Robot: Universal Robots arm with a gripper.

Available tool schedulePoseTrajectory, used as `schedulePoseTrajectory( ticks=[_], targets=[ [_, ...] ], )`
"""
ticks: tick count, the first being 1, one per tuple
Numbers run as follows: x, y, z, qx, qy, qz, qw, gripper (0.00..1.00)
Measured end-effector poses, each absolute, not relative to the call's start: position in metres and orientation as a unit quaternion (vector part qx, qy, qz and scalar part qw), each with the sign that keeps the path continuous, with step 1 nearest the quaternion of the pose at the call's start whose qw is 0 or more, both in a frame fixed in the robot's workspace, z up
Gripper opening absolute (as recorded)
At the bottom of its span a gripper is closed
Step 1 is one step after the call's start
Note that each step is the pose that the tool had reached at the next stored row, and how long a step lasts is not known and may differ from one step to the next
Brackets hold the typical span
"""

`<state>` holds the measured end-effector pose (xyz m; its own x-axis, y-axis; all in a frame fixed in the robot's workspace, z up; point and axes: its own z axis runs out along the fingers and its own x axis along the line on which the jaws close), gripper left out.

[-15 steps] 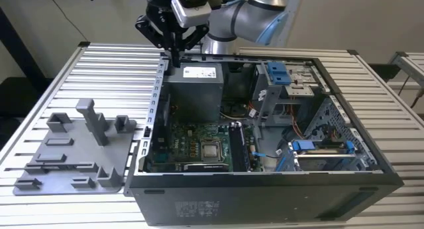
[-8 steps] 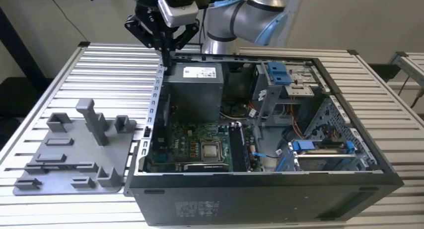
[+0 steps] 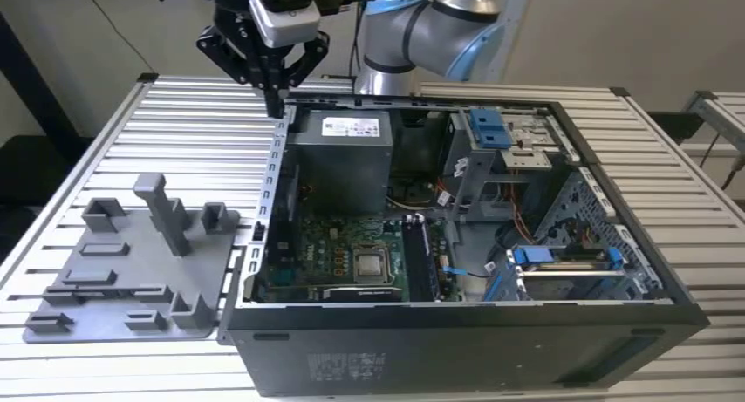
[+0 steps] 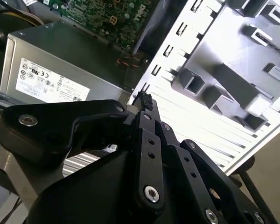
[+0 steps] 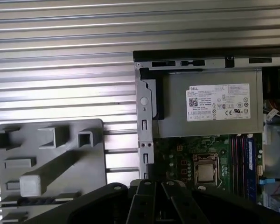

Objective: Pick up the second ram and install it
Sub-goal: 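Reach for the second ram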

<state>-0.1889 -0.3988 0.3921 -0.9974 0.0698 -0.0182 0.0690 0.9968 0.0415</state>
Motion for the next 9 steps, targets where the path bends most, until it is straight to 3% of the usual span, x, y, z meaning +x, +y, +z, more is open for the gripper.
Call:
schedulePoseTrajectory(
  ticks=[9],
  targets=[
    [-0.213,-0.399,0.392,0.034,0.999,0.020,0.010,0.11]
  ],
)
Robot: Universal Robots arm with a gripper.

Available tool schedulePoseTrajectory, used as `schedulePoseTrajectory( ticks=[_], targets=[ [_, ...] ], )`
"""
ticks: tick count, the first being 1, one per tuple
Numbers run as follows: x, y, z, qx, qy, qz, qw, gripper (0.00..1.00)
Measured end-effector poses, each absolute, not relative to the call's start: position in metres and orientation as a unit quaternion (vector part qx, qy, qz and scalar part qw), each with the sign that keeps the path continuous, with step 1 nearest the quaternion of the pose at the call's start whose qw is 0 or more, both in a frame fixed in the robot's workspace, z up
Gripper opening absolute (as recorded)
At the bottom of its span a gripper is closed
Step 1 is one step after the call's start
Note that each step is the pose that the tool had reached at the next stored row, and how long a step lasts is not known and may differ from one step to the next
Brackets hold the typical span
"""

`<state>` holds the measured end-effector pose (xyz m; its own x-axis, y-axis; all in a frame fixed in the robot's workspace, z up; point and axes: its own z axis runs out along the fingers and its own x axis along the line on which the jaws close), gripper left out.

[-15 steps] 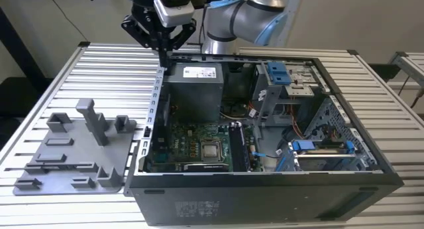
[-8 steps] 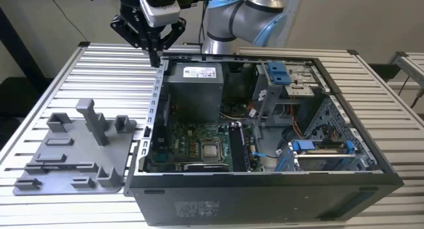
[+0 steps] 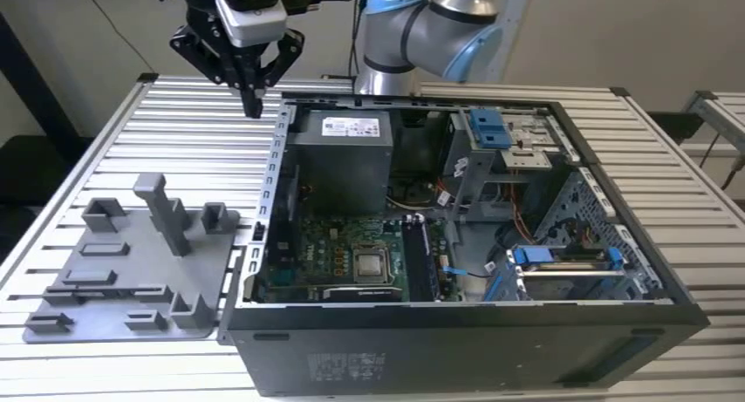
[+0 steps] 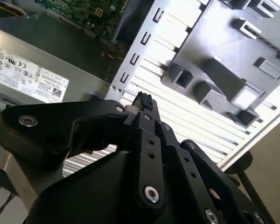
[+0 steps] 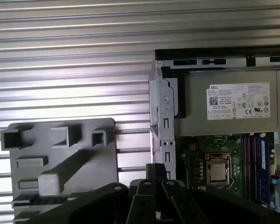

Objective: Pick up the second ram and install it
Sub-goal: 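Reach for the second ram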

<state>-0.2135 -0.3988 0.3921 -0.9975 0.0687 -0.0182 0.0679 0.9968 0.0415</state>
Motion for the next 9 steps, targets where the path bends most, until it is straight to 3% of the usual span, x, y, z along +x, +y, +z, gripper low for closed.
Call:
schedulePoseTrajectory(
  ticks=[9],
  targets=[
    [-0.239,-0.399,0.392,0.034,0.999,0.020,0.010,0.11]
  ],
)
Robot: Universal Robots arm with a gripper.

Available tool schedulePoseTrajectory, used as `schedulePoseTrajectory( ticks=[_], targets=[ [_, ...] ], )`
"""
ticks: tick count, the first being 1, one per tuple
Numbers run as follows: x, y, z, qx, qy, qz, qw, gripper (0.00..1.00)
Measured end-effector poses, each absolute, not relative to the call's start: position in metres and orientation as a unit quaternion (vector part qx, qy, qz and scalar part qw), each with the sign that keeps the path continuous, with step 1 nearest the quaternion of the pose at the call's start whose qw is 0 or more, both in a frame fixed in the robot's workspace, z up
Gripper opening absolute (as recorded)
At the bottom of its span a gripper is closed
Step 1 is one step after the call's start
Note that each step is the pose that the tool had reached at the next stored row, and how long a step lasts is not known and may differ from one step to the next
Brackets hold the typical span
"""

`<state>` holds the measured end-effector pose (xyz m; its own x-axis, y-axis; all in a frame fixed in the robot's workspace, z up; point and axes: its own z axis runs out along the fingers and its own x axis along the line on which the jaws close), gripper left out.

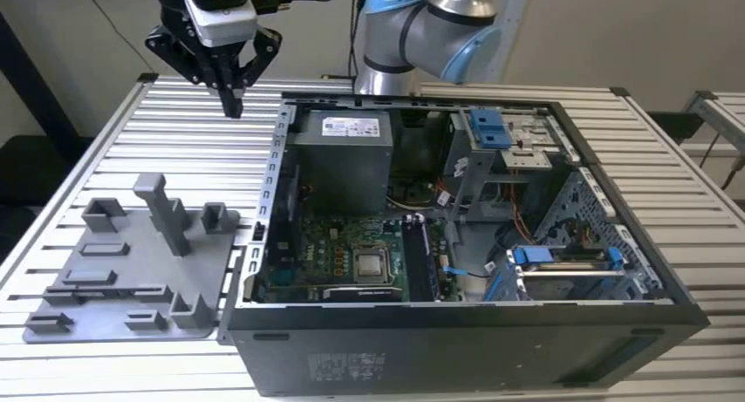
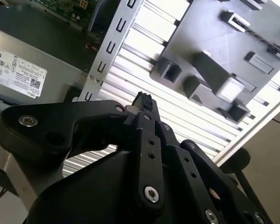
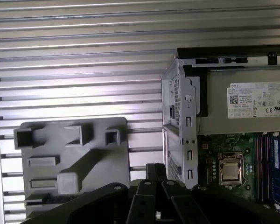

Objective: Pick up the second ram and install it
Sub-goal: 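Reach for the second ram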

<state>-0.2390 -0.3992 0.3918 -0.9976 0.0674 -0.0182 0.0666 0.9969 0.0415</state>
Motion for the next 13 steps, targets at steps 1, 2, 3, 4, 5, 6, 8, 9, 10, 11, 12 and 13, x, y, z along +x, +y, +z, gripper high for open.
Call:
schedulePoseTrajectory(
  ticks=[1,2,3,4,5,6,8,9,10,11,12,13],
  targets=[
    [-0.242,-0.399,0.392,0.033,0.999,0.020,0.010,0.11],
    [-0.245,-0.399,0.392,0.033,0.999,0.020,0.010,0.11],
    [-0.248,-0.399,0.392,0.033,0.999,0.020,0.010,0.11],
    [-0.251,-0.399,0.392,0.033,0.999,0.020,0.010,0.11],
    [-0.255,-0.400,0.392,0.033,0.999,0.020,0.010,0.11],
    [-0.258,-0.400,0.392,0.033,0.999,0.020,0.010,0.11],
    [-0.265,-0.400,0.392,0.033,0.999,0.020,0.010,0.11],
    [-0.268,-0.400,0.392,0.033,0.999,0.020,0.010,0.11],
    [-0.272,-0.400,0.392,0.033,0.999,0.020,0.010,0.11],
    [-0.274,-0.400,0.392,0.033,0.999,0.020,0.010,0.11],
    [-0.277,-0.400,0.391,0.033,0.999,0.020,0.010,0.11],
    [-0.279,-0.400,0.391,0.033,0.999,0.020,0.010,0.11]
  ],
)
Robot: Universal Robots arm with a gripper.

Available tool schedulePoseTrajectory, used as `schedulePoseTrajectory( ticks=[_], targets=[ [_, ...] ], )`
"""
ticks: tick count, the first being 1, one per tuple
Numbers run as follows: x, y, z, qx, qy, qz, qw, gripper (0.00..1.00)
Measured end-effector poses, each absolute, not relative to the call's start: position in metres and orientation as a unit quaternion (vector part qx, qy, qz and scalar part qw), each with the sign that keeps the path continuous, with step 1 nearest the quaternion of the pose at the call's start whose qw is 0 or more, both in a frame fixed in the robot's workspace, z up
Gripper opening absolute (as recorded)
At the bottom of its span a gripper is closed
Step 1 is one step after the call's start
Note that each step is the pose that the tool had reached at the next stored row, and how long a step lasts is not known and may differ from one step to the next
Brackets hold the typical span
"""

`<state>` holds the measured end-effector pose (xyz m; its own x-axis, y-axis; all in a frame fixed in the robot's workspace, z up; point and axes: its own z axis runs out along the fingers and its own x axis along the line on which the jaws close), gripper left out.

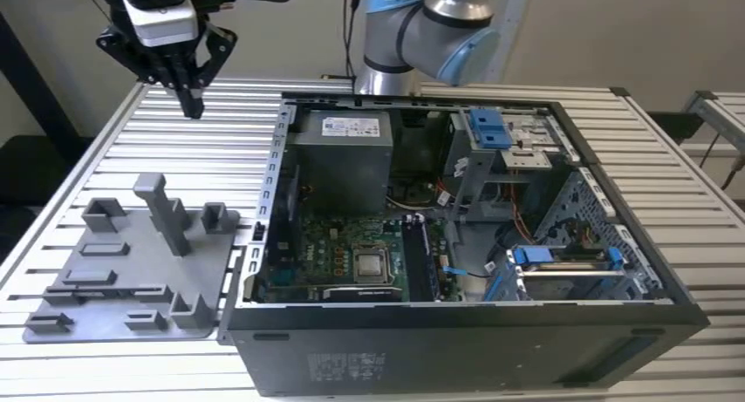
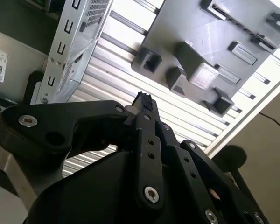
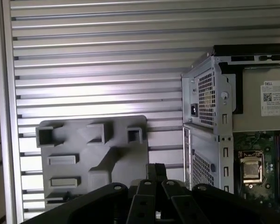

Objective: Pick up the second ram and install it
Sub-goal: 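Reach for the second ram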

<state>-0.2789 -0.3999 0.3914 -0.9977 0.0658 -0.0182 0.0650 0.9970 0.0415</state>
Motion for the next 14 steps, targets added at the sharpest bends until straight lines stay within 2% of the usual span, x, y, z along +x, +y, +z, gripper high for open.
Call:
schedulePoseTrajectory(
  ticks=[14],
  targets=[
    [-0.319,-0.400,0.391,0.033,0.999,0.021,0.010,0.11]
  ],
)
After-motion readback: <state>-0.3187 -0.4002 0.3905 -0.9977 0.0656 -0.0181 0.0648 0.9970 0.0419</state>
